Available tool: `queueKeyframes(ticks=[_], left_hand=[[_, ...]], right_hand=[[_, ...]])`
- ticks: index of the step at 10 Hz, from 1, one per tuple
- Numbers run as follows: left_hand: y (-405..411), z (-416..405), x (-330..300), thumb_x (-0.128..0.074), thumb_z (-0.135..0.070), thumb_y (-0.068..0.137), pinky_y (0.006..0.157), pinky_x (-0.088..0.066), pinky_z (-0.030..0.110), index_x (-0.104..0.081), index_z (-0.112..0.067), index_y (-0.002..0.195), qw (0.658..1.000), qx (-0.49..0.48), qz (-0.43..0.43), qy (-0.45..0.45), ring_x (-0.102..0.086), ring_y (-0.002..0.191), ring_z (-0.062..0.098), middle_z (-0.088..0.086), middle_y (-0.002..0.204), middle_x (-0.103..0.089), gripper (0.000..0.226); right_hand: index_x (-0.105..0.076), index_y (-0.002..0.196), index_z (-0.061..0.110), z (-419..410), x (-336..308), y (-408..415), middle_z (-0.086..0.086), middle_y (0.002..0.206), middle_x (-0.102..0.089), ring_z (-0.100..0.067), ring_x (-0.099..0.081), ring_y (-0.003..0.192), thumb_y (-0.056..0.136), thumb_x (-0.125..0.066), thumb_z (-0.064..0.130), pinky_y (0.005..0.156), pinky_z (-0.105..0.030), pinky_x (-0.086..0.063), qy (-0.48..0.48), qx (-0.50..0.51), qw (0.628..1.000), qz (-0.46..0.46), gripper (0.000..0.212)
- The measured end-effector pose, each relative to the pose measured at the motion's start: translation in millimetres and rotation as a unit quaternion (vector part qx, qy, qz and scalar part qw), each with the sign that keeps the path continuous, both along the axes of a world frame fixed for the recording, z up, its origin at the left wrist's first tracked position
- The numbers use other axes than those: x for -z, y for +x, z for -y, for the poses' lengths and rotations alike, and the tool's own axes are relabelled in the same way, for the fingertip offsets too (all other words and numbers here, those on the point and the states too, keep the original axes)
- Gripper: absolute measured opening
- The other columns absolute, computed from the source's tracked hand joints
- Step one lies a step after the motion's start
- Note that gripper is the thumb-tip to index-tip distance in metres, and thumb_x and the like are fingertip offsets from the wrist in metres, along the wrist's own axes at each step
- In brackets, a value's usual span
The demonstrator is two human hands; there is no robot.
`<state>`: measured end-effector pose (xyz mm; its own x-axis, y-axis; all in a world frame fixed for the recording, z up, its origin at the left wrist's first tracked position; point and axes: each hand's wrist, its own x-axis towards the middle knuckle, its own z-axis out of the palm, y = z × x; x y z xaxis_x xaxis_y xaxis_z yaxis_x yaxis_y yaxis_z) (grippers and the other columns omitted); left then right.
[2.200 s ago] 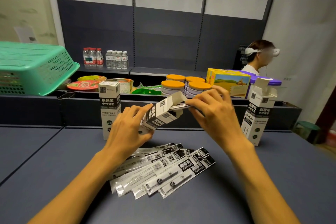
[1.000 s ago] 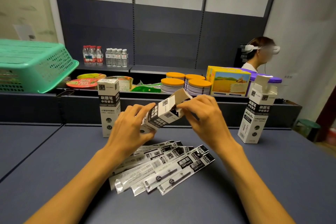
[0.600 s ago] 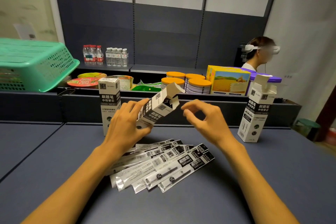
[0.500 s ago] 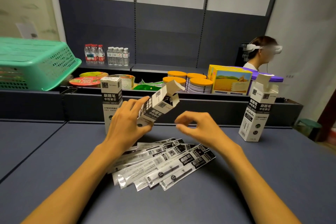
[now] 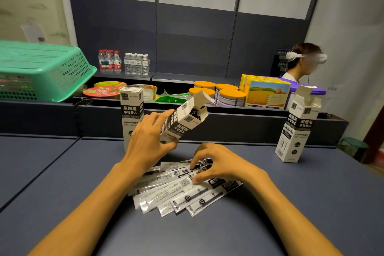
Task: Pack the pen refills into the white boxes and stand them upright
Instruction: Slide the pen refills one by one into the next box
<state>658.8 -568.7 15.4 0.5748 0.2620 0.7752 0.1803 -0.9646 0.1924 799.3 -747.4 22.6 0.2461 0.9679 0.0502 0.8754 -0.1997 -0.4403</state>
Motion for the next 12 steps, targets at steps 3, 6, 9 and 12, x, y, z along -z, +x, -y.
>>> queueKeyframes(ticks=[3,6,9,12], left_hand=[[0.3,2.2,-0.4,-0.083,-0.029,0.069,0.075,-0.043,0.028,-0.043,-0.018,0.141,1.0,0.004,0.004,0.003,-0.049,0.099,0.017,0.004,0.114,-0.057,0.083],[0.2,3.0,0.0,-0.082,-0.029,0.069,0.076,-0.042,0.028,-0.043,-0.017,0.141,1.0,0.004,0.002,0.005,-0.049,0.1,0.017,0.004,0.114,-0.057,0.083],[0.2,2.8,0.4,-0.082,-0.03,0.069,0.075,-0.042,0.028,-0.043,-0.017,0.141,1.0,0.006,0.0,0.007,-0.049,0.099,0.018,0.005,0.114,-0.057,0.083],[-0.3,2.4,0.6,-0.081,-0.031,0.07,0.076,-0.047,0.032,-0.041,-0.02,0.142,1.0,0.006,-0.001,0.002,-0.048,0.1,0.017,0.003,0.115,-0.056,0.083]], right_hand=[[-0.068,0.092,0.03,-0.6,0.3,-2.6,0.018,0.097,-0.055,-0.001,-0.052,0.092,0.075,-0.079,0.038,0.076,-0.016,-0.043,0.001,-0.013,1.0,-0.012,0.021],[-0.072,0.102,0.027,3.4,0.1,1.6,0.015,0.099,-0.064,0.0,-0.056,0.089,0.08,-0.077,0.032,0.076,-0.015,-0.046,-0.002,-0.014,0.999,-0.033,0.023],[-0.072,0.096,0.029,1.7,0.5,-1.7,0.013,0.099,-0.062,-0.007,-0.057,0.092,0.079,-0.076,0.035,0.085,-0.032,-0.051,-0.014,-0.02,0.999,-0.046,0.018],[-0.068,0.087,0.029,6.1,-4.6,1.0,0.011,0.097,-0.065,-0.007,-0.059,0.092,0.078,-0.078,0.031,0.084,-0.028,-0.052,-0.002,-0.01,0.998,-0.062,0.014]])
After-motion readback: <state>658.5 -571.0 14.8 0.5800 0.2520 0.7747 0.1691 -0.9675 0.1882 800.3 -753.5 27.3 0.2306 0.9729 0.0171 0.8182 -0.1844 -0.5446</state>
